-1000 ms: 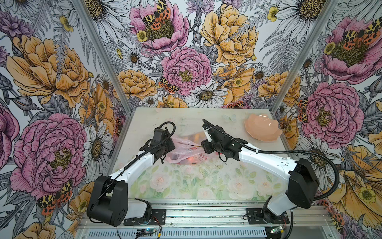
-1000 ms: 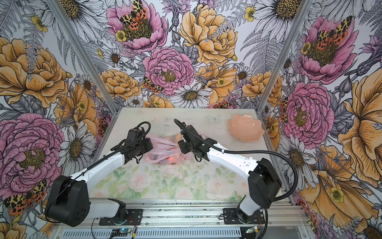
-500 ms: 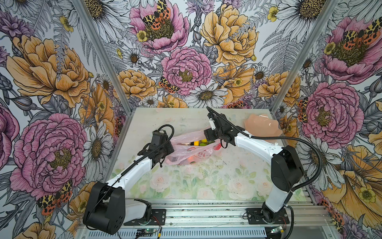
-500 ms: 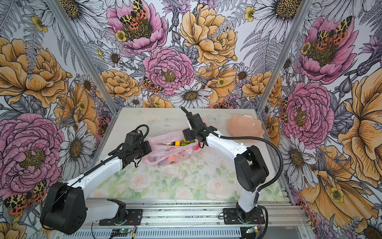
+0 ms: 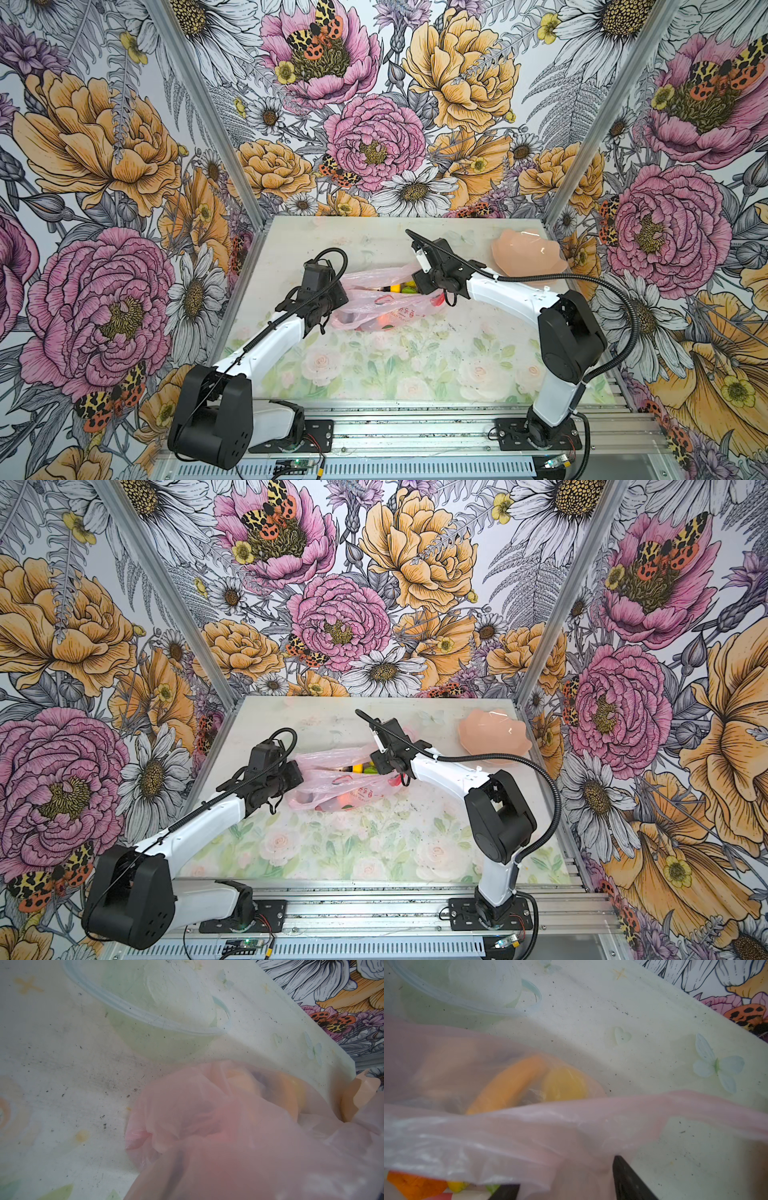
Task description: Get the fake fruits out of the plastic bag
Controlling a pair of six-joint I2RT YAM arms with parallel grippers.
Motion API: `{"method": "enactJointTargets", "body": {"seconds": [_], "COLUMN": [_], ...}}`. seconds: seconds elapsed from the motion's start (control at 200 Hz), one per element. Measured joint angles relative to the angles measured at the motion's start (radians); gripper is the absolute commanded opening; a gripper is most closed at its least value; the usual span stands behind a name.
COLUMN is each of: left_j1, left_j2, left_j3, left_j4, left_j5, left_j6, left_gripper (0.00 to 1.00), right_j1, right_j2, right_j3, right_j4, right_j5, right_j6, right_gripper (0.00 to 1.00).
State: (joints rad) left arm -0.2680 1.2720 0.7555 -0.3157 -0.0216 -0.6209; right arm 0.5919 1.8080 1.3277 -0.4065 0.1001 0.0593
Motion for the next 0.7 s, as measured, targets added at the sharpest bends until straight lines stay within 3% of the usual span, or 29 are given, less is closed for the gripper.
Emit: {"method": "enactJointTargets", "body": {"seconds": [0.055,0.085,0.265,0.455,0.576,0.701], "left_j1": [0.005,0.010,0.027,0.082,0.166,0.180], "left_j2": [0.000,-0.001,-0.080,-0.171,-0.126,0.006], "left_j3": [0.000,0.000,-0.066,-0.192,-0.217,-0.149], "left_j4": [0.002,0.006,0.118,0.357,0.515,0.555], "left_j5": [0.000,-0.001,-0.001,0.142,0.262,0.325], "left_j6": [0.005,0.011,0.053,0.079,0.069,0.080], "left_gripper": [0.00,0.00,0.00,0.00,0.00,0.00], "right_j1": [-0.010,-0.020,-0.174,-0.307,-0.317,-0.335], "right_j2": [0.000,-0.003,-0.153,-0.289,-0.289,-0.282], "right_j3": [0.000,0.000,-0.112,-0.299,-0.399,-0.480], "right_j4": [-0.005,-0.002,0.176,0.485,0.620,0.763], "right_j5": [-0.023,-0.050,-0.324,-0.626,-0.710,-0.725], "right_j6": [0.020,0.033,0.253,0.541,0.678,0.801], "right_gripper": [0.06,0.00,0.00,0.00,0.00,0.00]}}
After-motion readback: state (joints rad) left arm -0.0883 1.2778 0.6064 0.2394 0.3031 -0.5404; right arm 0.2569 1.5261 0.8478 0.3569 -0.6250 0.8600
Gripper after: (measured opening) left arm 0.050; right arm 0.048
